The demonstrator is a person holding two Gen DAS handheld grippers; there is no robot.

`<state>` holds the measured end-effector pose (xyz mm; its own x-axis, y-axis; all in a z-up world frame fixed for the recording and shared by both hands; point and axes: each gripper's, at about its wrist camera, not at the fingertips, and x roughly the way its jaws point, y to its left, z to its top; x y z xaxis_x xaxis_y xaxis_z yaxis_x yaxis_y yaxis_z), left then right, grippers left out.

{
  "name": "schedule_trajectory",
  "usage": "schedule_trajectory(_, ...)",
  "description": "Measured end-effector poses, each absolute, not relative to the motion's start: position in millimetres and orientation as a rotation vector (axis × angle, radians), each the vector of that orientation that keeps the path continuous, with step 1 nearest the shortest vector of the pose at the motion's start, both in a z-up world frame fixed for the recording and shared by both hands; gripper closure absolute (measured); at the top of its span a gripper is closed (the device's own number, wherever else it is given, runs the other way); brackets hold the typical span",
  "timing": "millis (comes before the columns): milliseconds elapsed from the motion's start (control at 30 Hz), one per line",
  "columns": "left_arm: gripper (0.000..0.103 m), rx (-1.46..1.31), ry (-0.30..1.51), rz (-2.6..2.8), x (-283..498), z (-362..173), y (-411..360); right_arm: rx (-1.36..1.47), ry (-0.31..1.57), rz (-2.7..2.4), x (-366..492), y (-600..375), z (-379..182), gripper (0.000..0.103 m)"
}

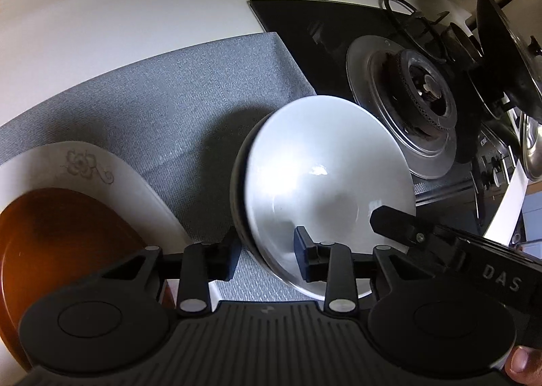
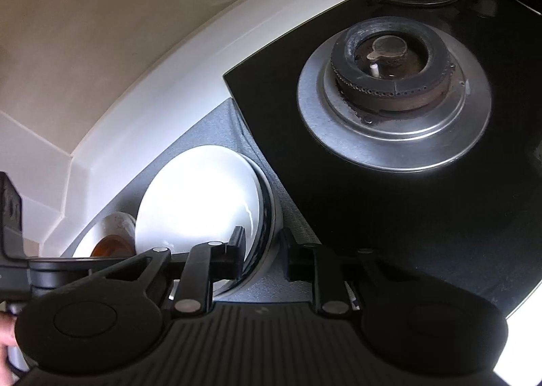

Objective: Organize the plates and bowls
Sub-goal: 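Grasp the nested white bowls together with both grippers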

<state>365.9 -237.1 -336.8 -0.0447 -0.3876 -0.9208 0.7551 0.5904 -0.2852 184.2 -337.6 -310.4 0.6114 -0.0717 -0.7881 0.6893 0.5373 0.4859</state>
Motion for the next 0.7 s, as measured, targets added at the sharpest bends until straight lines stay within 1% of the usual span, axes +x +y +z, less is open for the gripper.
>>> schedule_trajectory(67,0.065,0.366,1.301,-0.957,365.0,-336.4,-239.5,0.886,0.807,-0.503,186.9,-337.5,-310.9,0.072)
schedule_trajectory(167,0.065,0.37,1.278,-0.961,365.2,-336.5,-240.6,0.853,0.826,-0.498,193.3,-334.2,-312.5,0.068)
schedule_trajectory(267,0.065,0.335,1.278,-0.953,368.0,-338.3,-239.9,0.892,0.813,-0.499,193.4,-336.4,-319.7,0.065)
schedule_trajectory(400,0.067,0.332,1.274,-0.947,366.3,-337.0,-239.1,0.873,0.805,-0.502,192.8,-334.5,-321.8,0.069)
schedule_trajectory(467,0.068,0.318,1.29,-0.943,365.7,-334.7,-235.4,0.87,0.805,-0.505,189.7,-332.7,-320.4,0.074)
schedule_trajectory(500,0.069,0.311,1.299,-0.94,365.0,-332.6,-233.4,0.874,0.803,-0.504,187.5,-331.9,-319.0,0.074)
schedule_trajectory(567,0.068,0.301,1.3,-0.937,360.9,-323.8,-228.8,0.895,0.799,-0.509,182.3,-329.1,-311.5,0.074)
schedule_trajectory(700,0.068,0.292,1.226,-0.939,349.7,-292.5,-215.2,0.828,0.768,-0.485,177.6,-315.1,-284.6,0.074)
